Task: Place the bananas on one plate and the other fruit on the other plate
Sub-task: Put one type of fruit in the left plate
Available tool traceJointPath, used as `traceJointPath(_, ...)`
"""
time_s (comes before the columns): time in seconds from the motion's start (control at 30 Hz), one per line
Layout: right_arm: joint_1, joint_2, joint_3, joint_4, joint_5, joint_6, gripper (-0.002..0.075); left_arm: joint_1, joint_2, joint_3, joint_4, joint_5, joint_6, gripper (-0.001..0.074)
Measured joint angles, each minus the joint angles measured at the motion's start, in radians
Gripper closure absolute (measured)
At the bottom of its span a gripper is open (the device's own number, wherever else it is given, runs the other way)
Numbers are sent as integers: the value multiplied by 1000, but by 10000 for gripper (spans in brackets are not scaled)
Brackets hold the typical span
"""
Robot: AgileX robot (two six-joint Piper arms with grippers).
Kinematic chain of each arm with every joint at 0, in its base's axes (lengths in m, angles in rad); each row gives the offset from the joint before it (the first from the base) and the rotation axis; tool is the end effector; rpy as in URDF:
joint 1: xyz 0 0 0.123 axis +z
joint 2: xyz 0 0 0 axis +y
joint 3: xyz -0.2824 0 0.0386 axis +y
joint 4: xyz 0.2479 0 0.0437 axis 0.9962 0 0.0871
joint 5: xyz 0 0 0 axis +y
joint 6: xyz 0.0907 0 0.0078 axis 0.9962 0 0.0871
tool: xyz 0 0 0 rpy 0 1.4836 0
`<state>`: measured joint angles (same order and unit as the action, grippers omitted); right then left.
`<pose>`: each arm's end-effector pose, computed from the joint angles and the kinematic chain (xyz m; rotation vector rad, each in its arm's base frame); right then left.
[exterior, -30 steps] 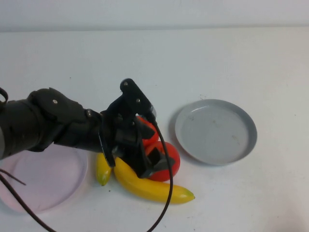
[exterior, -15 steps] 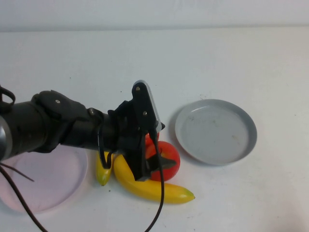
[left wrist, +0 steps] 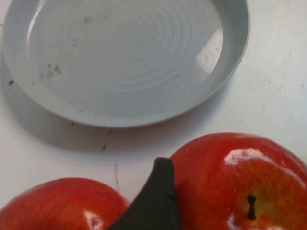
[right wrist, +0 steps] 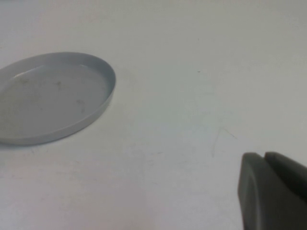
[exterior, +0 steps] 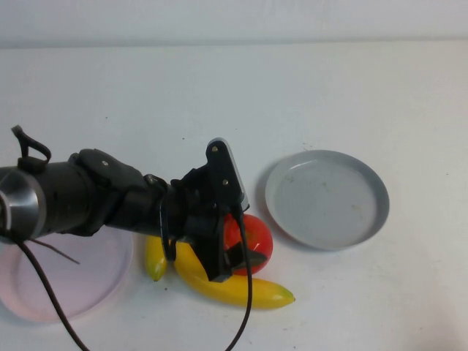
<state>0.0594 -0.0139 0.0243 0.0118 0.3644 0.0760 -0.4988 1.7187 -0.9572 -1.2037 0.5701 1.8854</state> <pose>0.0526 0.0035 0.1728 0.0228 1.8596 0.1055 0.2750 -0.2021 0.1956 1.5583 1.7955 -0.5345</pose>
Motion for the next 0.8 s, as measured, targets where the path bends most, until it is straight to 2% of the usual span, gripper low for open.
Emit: traceJointPath(0.8,0,0,0,0,0,0,742,0,39,-10,-16,-7,27,66)
